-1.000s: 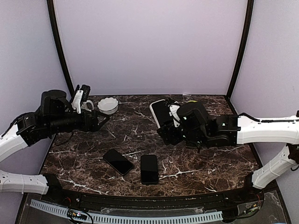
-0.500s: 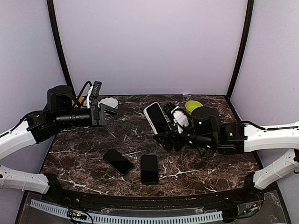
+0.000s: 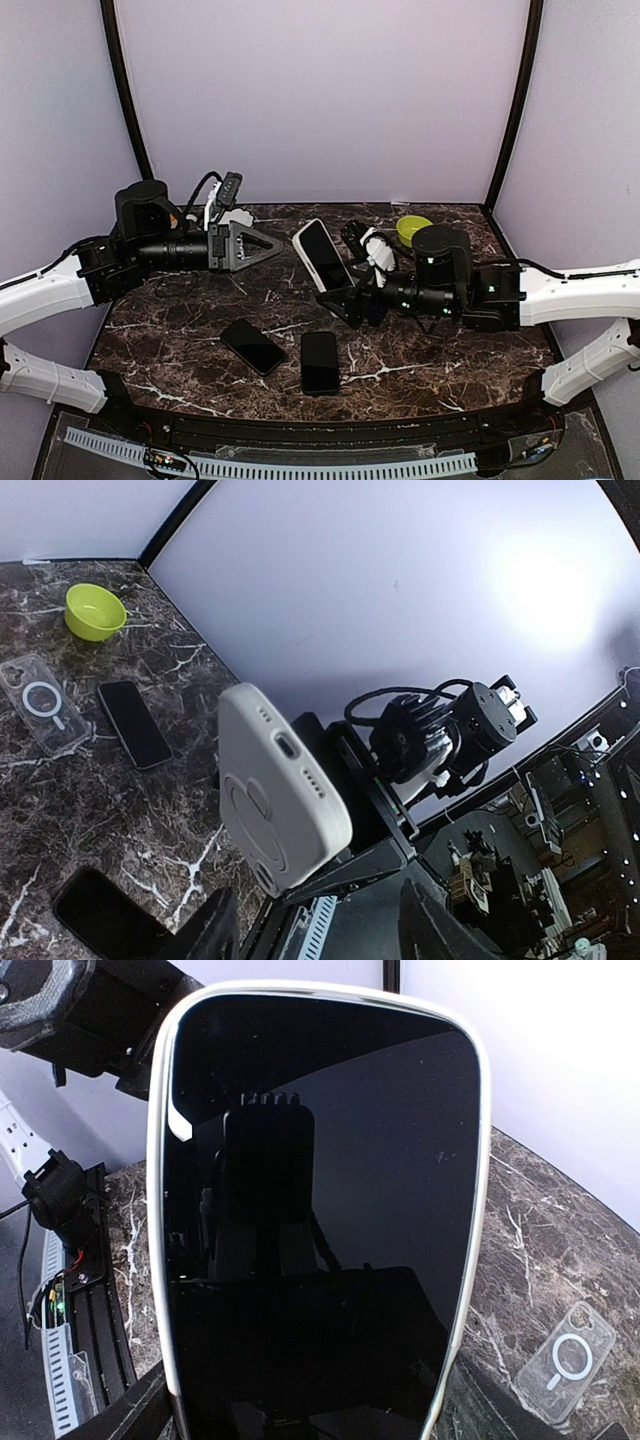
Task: Take the phone out of the phone case
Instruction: Pass from the right arm to the left
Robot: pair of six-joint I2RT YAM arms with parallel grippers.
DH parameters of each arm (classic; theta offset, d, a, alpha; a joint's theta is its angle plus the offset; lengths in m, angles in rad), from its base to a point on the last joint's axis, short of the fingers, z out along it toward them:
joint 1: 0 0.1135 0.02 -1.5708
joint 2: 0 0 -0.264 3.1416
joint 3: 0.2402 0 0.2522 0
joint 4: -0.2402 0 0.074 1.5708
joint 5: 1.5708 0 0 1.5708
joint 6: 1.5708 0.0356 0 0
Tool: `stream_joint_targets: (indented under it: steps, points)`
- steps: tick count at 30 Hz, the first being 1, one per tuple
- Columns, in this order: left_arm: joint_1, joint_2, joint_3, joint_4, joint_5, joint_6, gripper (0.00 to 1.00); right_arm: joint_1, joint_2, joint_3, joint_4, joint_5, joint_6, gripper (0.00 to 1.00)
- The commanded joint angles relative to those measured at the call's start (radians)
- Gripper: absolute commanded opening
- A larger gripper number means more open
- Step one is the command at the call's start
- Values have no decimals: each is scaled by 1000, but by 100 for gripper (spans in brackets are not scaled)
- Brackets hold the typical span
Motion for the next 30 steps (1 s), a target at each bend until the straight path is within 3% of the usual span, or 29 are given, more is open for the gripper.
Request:
stream_joint_targets:
  steps: [1, 9, 18, 30]
  points:
    - [-15, 20, 29, 52, 44, -6, 55, 5, -2, 20, 127, -52, -31, 0]
    - [-30, 44, 20, 143, 78, -38, 47, 18, 19, 38, 115, -71, -53, 0]
    - [-30, 53, 19, 128, 82, -29, 37, 30, 5, 34, 131, -71, -71, 0]
    - [-30, 63, 12, 103, 67, -14, 36, 34, -11, 23, 134, -71, -78, 0]
